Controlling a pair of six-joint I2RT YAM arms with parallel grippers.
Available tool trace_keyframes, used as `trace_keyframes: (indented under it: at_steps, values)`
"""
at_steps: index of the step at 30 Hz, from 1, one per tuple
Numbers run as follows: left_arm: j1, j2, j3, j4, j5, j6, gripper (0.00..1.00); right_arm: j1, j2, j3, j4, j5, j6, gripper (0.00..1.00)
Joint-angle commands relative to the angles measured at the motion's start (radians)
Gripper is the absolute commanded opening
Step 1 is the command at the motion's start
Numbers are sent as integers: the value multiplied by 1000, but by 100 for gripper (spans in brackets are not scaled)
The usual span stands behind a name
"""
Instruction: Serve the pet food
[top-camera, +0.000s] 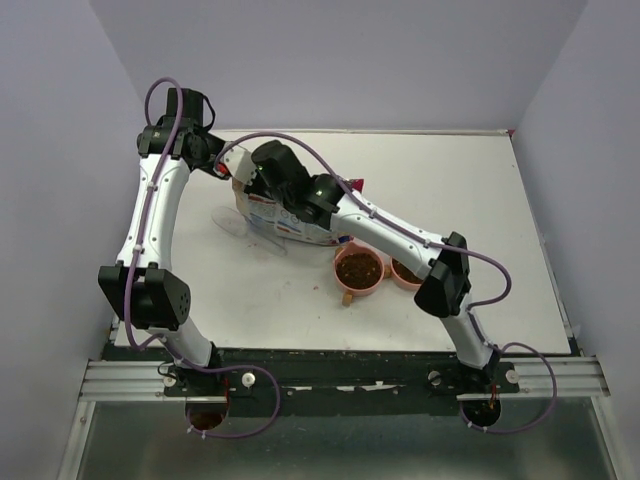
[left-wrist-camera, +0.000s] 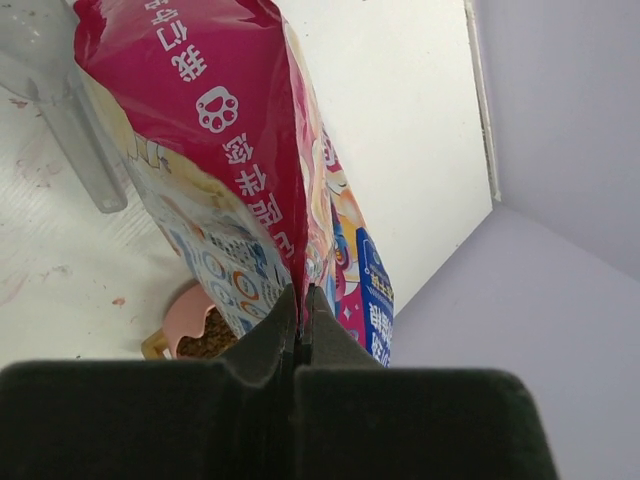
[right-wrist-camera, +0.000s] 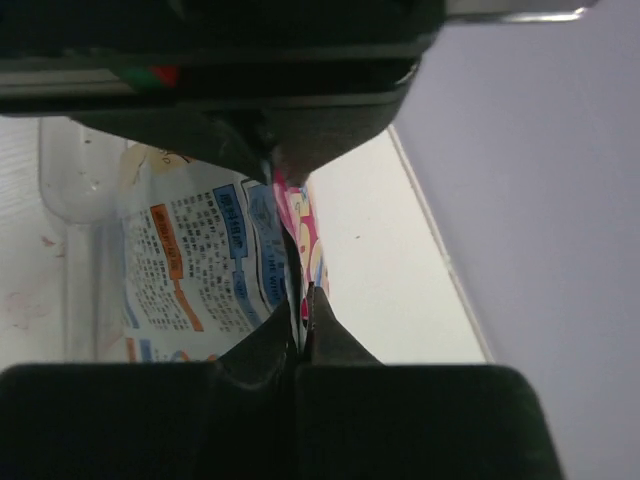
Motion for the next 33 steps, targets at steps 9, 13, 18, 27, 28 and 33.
trace_keyframes:
  at_steps: [9, 13, 18, 27, 28, 33]
  values:
    - [17, 61, 168, -118, -53, 8, 0, -44, -162, -219, -95, 87, -46, 23]
    - [17, 69, 198, -134, -57, 14, 0, -61, -178, -232, -108, 81, -35, 24]
    - [19, 67, 198, -136, -56, 10, 0, -77, -175, -203, -150, 53, -17, 0]
    - [36, 73, 228, -159, -65, 21, 0, -105, -235, -255, -147, 70, 11, 24]
    - [37, 73, 227, -157, -65, 21, 0, -107, -238, -259, -150, 67, 11, 24]
    - [37, 73, 231, -157, -63, 22, 0, -114, -235, -269, -177, 73, 20, 0]
